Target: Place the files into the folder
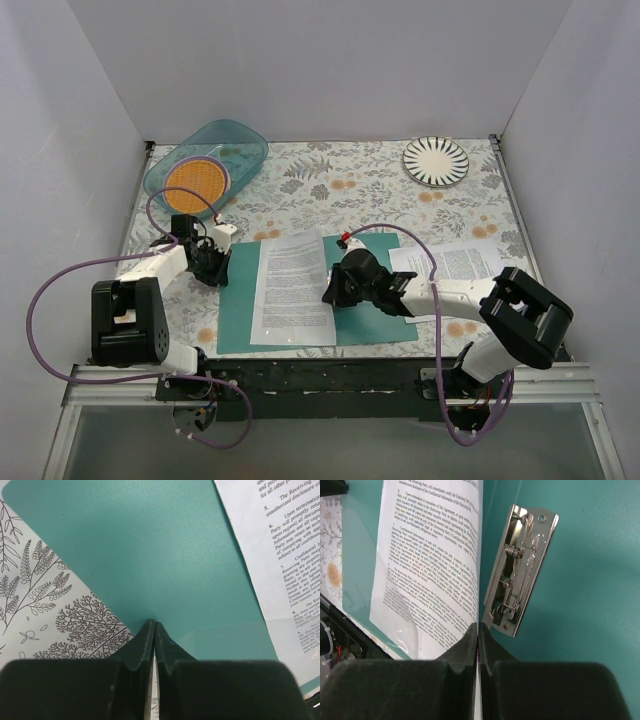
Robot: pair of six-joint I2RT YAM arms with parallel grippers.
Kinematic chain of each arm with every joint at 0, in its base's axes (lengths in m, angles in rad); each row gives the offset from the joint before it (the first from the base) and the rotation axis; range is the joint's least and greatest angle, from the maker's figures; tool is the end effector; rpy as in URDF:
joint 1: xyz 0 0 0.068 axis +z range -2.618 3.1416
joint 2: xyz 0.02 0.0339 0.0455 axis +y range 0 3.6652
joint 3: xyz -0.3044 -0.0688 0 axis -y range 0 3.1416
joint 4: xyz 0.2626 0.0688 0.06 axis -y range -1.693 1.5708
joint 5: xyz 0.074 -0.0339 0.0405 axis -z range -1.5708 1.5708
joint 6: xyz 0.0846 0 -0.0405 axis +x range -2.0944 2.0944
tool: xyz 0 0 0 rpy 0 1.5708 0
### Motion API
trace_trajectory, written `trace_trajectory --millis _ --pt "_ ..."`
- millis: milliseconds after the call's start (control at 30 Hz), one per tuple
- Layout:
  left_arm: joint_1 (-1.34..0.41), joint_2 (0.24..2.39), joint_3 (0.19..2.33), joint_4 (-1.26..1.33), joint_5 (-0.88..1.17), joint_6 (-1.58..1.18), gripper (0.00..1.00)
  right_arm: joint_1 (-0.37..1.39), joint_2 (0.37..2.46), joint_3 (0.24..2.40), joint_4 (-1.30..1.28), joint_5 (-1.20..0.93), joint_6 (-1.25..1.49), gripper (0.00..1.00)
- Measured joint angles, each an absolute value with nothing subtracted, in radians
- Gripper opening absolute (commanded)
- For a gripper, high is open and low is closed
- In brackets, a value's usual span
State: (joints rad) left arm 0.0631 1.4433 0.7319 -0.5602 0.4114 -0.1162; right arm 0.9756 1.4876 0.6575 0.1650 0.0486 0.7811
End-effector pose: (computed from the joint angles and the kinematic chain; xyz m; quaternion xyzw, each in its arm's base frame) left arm 0.2656 -0.0171 0.1446 -0.0563 0.9668 -0.2058 0.1405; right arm 0.1945 0.2800 0.1657 -0.0767 0.8957 0.3227 0.2961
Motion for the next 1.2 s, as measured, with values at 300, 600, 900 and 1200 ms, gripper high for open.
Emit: trace_trajectory --millis 300,600,900,1200 --pt "0.063 1.433 0.729 -0.575 0.412 -0.114 0.00 0.976 1.597 0.766 0.199 0.049 0.784 0.05" --pt "0.063 1.417 0.712 -0.579 0.418 -0.110 0.00 0.976 1.674 0.834 0.213 0.051 0.797 0.02" --pt "0.063 1.410 0.705 -0.583 0.428 -0.108 0.00 0.969 1.750 0.915 0.184 0.049 0.812 0.01" --pt "0.063 1.400 0.700 -0.595 0.434 -0.108 0.00 0.961 1.782 0.954 0.150 0.043 0.828 0.01"
